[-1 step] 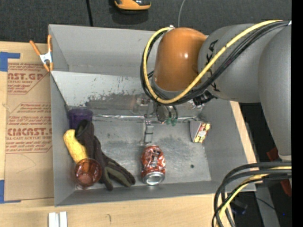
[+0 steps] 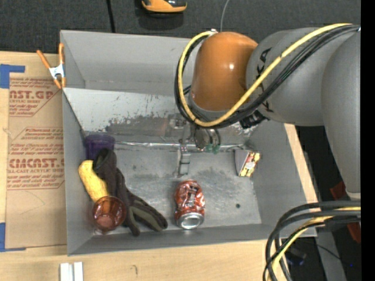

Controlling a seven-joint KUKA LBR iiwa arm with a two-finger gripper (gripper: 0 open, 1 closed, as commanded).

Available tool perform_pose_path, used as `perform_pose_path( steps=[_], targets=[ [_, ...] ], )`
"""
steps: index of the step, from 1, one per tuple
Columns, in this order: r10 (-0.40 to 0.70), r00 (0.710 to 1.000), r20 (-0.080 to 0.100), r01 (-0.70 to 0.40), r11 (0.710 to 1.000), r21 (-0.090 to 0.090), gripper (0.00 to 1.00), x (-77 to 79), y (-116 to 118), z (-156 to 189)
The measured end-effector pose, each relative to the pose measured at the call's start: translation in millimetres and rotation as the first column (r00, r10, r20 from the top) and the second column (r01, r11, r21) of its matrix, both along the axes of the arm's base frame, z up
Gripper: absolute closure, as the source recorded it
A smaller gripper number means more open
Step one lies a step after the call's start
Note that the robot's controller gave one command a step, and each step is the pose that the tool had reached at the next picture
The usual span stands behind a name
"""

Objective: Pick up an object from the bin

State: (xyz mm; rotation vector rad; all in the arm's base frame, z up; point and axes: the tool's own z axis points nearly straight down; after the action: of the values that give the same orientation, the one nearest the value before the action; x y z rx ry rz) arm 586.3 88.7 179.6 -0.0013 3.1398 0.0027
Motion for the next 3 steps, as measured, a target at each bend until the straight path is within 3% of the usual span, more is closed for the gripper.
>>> perform_pose_path(
  steps=[1, 2, 3],
  targets=[
    [0.306, 0.952, 0.006, -0.306, 0.952, -0.002, 0.0, -19.0, -28, -61],
    [0.577, 0.817, 0.003, -0.577, 0.817, 0.001, 0.0, -30.2, -50, -76],
    [0.655, 0.756, 0.0, -0.655, 0.756, -0.002, 0.0, -31.8, -55, -58]
  ],
)
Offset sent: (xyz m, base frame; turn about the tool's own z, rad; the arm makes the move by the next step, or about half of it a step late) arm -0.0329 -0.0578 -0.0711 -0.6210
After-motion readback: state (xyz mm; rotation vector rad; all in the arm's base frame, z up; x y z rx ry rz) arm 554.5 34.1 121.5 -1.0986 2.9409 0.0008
